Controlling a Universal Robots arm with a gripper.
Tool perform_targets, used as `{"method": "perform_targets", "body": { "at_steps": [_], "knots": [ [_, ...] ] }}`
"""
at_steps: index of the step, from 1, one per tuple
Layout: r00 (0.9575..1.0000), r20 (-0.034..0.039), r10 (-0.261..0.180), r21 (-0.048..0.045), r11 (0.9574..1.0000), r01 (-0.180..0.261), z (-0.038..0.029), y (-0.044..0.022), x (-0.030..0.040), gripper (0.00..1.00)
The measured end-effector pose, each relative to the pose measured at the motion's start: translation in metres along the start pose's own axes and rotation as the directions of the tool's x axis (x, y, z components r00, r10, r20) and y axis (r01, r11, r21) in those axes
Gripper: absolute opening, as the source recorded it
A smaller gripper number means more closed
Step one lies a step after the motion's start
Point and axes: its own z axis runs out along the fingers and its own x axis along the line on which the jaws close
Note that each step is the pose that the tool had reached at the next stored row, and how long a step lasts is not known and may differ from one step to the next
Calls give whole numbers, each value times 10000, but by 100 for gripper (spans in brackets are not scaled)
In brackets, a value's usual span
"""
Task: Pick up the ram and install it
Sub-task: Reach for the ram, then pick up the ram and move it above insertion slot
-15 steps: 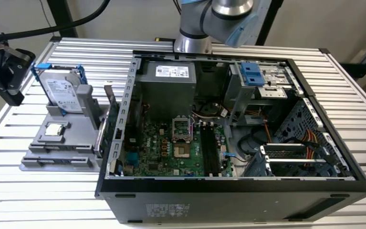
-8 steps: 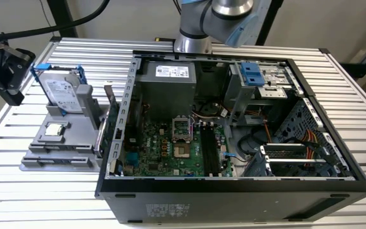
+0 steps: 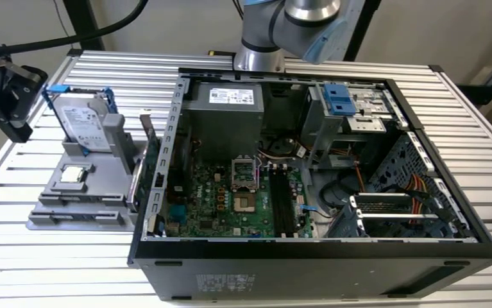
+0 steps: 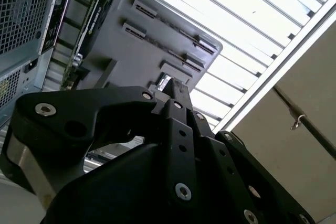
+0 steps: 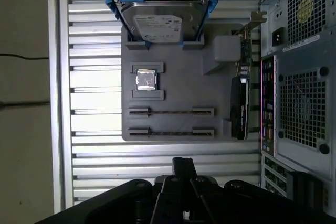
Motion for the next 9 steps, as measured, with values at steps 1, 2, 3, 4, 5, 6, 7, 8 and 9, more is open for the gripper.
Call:
{"method": "perform_targets", "body": {
  "at_steps": [1,2,3,4,5,6,7,8,9],
  "knots": [
    [10000,1,0,0,10000,0,1,0,0,0],
    [10000,1,0,0,10000,0,1,0,0,0],
    [10000,1,0,-1,10000,0,1,0,0,0],
    [10000,1,0,-1,10000,0,1,0,0,0],
    [10000,0,0,-1,10000,0,1,0,0,0],
    [10000,0,1,0,10000,-1,0,0,0,0],
    [10000,0,0,-1,10000,0,1,0,0,0],
    [10000,-1,0,0,10000,0,1,0,0,0],
    [10000,-1,0,0,10000,0,1,0,0,0]
  ]
}}
